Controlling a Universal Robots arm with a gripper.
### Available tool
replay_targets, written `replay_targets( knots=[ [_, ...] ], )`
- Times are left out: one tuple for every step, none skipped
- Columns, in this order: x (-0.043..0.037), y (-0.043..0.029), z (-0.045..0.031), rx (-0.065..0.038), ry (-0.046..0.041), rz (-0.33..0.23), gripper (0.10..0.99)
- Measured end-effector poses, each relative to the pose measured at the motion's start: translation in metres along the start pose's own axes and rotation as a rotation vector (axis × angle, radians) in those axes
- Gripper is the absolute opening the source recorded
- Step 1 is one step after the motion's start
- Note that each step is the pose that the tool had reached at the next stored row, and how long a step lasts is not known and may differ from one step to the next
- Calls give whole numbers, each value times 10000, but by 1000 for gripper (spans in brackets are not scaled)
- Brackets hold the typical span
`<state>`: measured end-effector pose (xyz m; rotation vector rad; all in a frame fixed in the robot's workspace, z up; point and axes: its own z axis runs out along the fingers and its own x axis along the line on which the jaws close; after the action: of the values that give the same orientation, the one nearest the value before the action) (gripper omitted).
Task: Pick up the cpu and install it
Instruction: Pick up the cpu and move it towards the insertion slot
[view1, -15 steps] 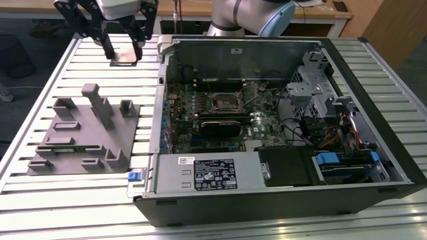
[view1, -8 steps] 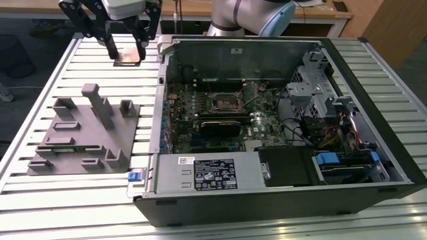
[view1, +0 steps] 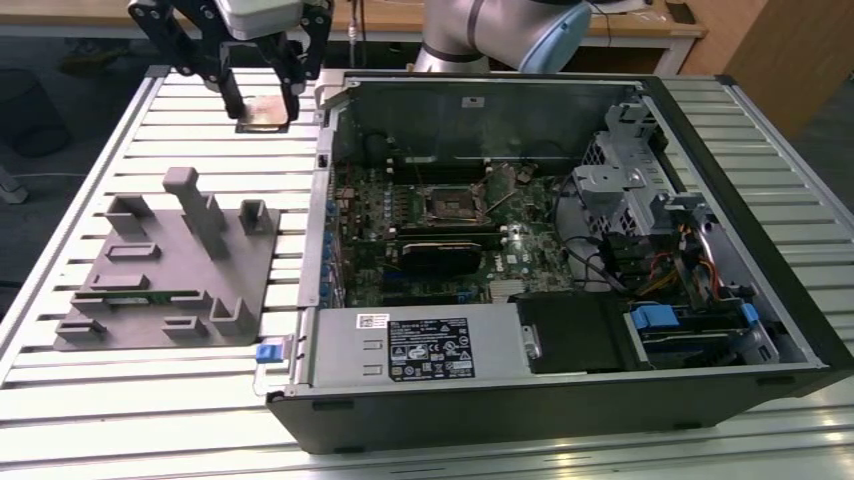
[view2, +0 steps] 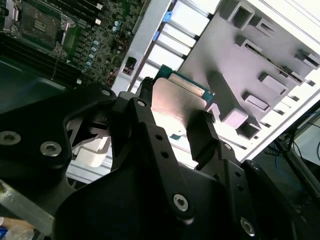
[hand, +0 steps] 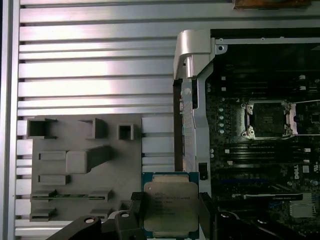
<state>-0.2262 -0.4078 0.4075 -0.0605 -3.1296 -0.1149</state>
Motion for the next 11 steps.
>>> replay_targets(
  knots=[
    [-10,0,0,0,-2,-1,525],
    [-23,1,0,0,-5,0,525],
    [-45,2,0,0,-7,0,525],
    [-69,3,1,-1,-8,-1,525],
    [-100,4,0,0,-10,-1,525],
    [-136,8,0,0,-11,-1,525],
    [-171,11,0,-1,-14,0,525],
    [-206,15,0,-1,-17,-1,525],
    [-241,20,1,0,-22,-1,525],
    [-275,26,1,0,-28,-2,525],
    [-309,33,2,-1,-33,-3,525]
  ],
)
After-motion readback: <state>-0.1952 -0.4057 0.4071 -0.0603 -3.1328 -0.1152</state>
